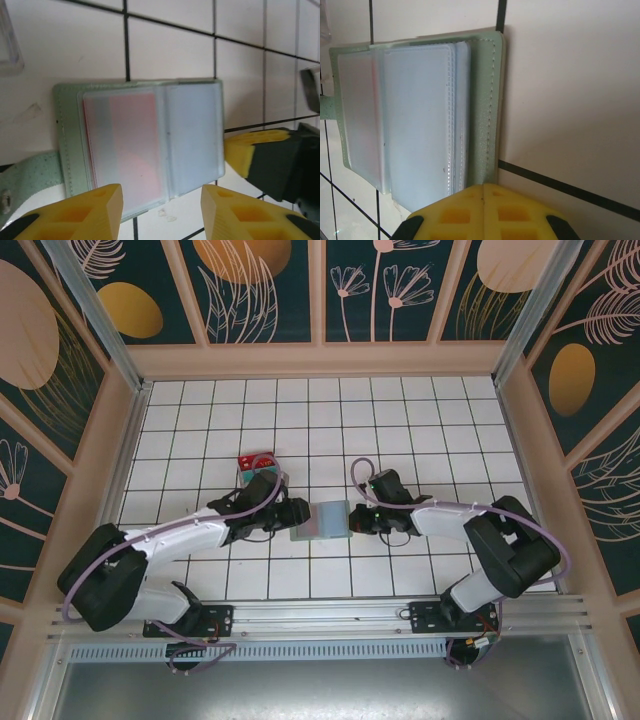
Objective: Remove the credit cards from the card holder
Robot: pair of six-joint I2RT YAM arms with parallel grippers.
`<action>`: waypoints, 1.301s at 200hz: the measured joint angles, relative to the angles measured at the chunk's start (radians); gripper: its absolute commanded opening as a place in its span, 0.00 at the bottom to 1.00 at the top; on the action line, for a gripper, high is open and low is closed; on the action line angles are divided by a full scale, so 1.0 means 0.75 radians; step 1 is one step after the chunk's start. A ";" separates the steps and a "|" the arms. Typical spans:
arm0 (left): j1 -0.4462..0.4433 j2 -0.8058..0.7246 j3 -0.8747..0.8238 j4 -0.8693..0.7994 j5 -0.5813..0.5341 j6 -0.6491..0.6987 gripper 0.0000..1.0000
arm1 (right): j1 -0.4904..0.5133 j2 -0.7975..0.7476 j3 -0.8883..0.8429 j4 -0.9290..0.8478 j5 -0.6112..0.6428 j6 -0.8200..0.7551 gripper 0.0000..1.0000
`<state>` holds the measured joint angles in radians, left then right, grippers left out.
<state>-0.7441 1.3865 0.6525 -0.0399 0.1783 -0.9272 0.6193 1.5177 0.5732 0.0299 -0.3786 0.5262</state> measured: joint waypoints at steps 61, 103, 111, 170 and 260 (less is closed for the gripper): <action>-0.004 0.136 0.007 -0.003 0.001 -0.009 0.43 | 0.006 0.003 0.002 0.007 0.001 0.005 0.00; -0.004 0.170 0.022 -0.022 -0.004 -0.008 0.42 | 0.006 0.003 0.002 0.008 0.001 0.005 0.00; -0.004 0.174 0.025 -0.023 -0.004 -0.008 0.42 | 0.006 0.004 0.002 0.008 0.001 0.005 0.00; -0.020 0.243 0.077 -0.026 -0.002 0.008 0.46 | 0.006 0.006 0.002 0.011 -0.001 0.006 0.00; -0.041 0.283 0.115 0.036 0.092 0.055 0.72 | 0.006 0.008 0.002 0.014 -0.005 0.010 0.00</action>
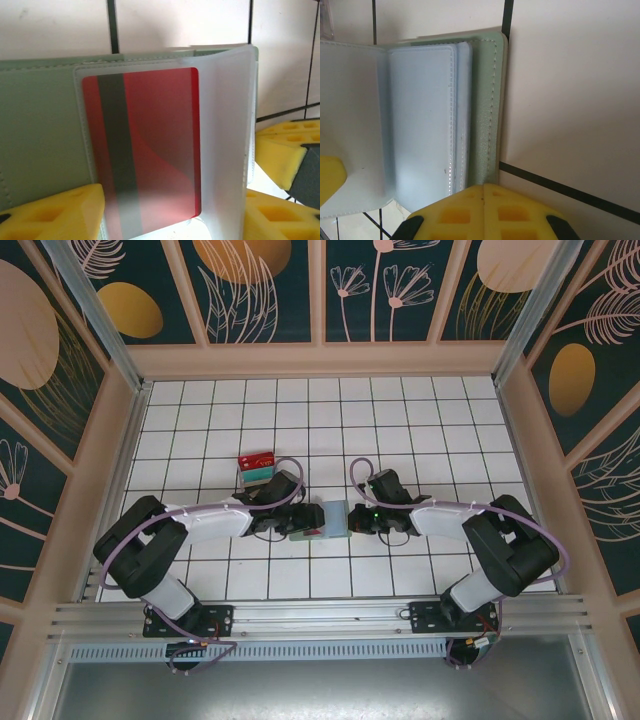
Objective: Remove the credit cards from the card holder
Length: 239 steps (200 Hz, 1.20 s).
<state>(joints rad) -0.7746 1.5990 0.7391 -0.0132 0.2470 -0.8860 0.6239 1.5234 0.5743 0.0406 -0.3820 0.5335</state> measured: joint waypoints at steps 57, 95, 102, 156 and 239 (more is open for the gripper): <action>-0.005 -0.025 -0.035 0.132 0.113 -0.001 0.98 | 0.004 0.004 0.000 0.010 -0.002 0.001 0.00; -0.005 -0.079 -0.041 0.182 0.149 0.002 0.95 | 0.005 0.005 0.000 0.011 -0.001 0.001 0.00; -0.005 -0.091 -0.041 0.181 0.146 0.002 0.93 | 0.005 0.004 0.000 0.011 -0.001 0.001 0.00; -0.005 -0.181 -0.040 0.015 -0.023 0.039 0.45 | 0.005 -0.080 0.035 -0.099 0.021 0.005 0.05; -0.005 -0.183 -0.081 -0.164 -0.216 0.109 0.20 | 0.042 -0.071 0.214 -0.085 -0.065 0.078 0.05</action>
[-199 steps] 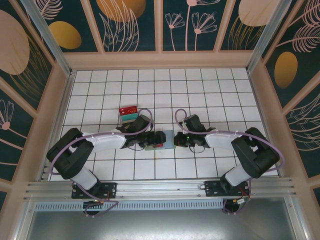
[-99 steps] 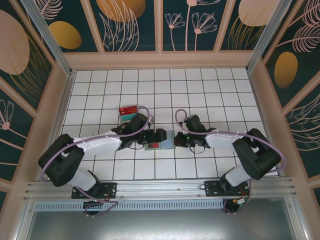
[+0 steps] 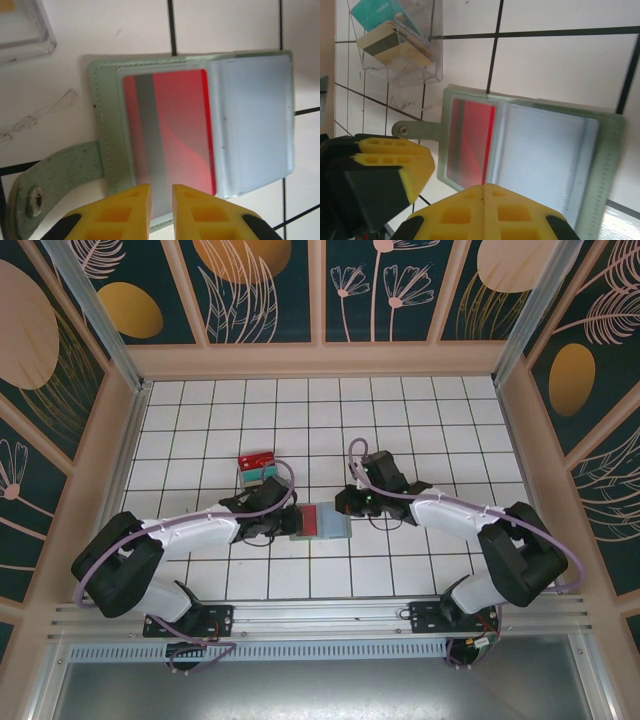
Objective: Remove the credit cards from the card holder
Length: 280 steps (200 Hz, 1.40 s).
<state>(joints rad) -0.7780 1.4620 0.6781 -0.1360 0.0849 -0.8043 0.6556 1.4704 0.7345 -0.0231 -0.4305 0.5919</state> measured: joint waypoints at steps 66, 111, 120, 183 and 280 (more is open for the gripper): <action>0.000 0.089 -0.022 0.049 0.005 0.000 0.19 | 0.034 0.212 0.063 0.062 -0.107 0.069 0.04; 0.000 0.114 -0.023 0.117 0.040 -0.001 0.19 | 0.036 0.268 0.063 0.100 -0.153 0.108 0.10; 0.001 0.116 -0.023 0.122 0.045 -0.001 0.19 | 0.036 0.279 0.063 0.102 -0.161 0.111 0.11; 0.004 0.117 -0.024 0.126 0.052 -0.001 0.19 | 0.036 0.330 0.069 0.102 -0.162 0.128 0.14; 0.012 0.137 -0.019 0.142 0.084 -0.001 0.17 | 0.035 0.404 0.106 0.102 -0.201 0.132 0.15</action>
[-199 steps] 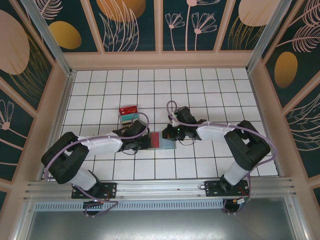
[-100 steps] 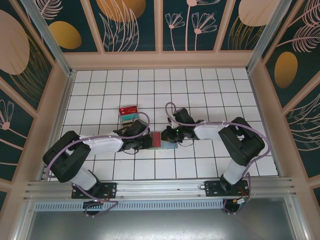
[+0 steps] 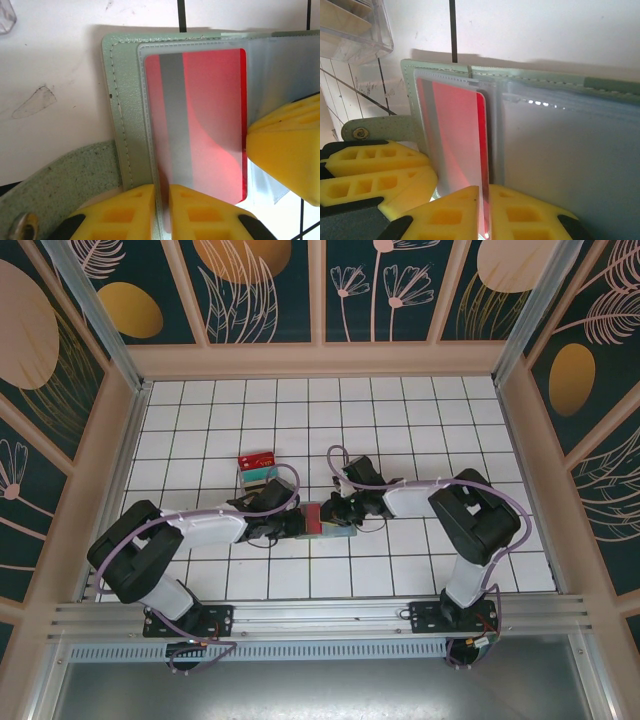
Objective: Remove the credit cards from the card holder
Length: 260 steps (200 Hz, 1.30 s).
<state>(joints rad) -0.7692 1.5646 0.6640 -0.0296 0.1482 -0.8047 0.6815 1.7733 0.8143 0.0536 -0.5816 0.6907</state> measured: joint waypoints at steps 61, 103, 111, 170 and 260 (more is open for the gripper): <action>0.004 0.010 0.011 -0.006 0.007 0.000 0.18 | -0.001 0.016 0.037 -0.050 -0.001 -0.001 0.17; 0.005 0.027 0.031 -0.012 0.010 -0.003 0.07 | -0.001 0.015 0.062 -0.107 0.036 -0.005 0.18; 0.005 0.031 0.035 -0.011 0.010 -0.005 0.07 | -0.001 0.013 0.067 -0.119 0.046 -0.005 0.18; 0.004 0.037 0.038 -0.006 0.011 -0.006 0.06 | -0.006 0.004 0.075 -0.163 0.080 -0.005 0.18; 0.005 0.047 0.047 -0.001 0.033 0.007 0.21 | -0.017 0.016 0.072 -0.137 0.025 -0.003 0.16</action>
<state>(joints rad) -0.7658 1.5997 0.6991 -0.0303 0.1726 -0.7994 0.6689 1.7851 0.8680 -0.0494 -0.5629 0.6884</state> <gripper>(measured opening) 0.194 0.151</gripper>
